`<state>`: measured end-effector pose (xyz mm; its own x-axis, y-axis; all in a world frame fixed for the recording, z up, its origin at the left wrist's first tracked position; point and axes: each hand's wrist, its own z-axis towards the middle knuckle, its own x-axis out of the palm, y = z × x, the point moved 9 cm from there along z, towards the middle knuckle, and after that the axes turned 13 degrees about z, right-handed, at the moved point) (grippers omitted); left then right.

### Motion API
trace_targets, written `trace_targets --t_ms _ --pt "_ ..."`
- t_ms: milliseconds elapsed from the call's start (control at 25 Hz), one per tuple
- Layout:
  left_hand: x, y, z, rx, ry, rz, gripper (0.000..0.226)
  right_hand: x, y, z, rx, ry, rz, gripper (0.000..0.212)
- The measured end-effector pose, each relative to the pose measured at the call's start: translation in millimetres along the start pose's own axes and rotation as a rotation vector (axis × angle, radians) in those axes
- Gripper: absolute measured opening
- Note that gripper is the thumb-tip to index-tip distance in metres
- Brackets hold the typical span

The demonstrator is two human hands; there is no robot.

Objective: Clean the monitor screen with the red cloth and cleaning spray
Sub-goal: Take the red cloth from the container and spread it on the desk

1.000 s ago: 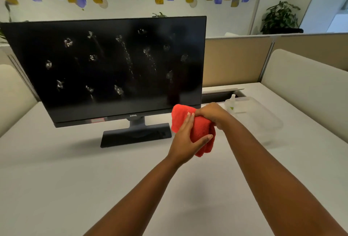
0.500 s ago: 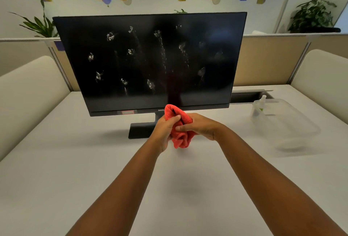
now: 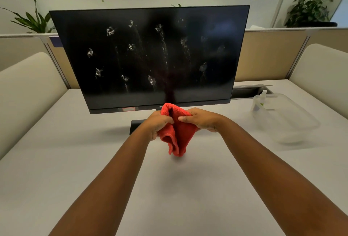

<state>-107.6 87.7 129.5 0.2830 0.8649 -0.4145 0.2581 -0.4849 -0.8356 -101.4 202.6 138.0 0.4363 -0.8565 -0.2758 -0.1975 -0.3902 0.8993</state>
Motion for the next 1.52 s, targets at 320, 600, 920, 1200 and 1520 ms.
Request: trace_targets --t_ms 320,600,920,1200,1520 --pt "-23 -18 8 0.194 -0.048 0.739 0.040 -65 12 -6 -0.121 -0.318 -0.449 0.027" --pt "-43 -52 -2 0.444 -0.556 0.728 0.044 -90 31 -16 -0.293 -0.658 -0.513 0.029" --pt "26 13 3 0.616 -0.255 1.040 0.027 -60 -63 -13 -0.161 -0.378 -0.463 0.033" --pt "71 71 15 0.443 0.487 1.128 0.033 -29 -132 -16 0.073 0.081 -0.386 0.030" --pt "107 77 42 0.311 -0.073 0.950 0.059 -17 -142 18 -0.055 -0.340 -0.590 0.053"
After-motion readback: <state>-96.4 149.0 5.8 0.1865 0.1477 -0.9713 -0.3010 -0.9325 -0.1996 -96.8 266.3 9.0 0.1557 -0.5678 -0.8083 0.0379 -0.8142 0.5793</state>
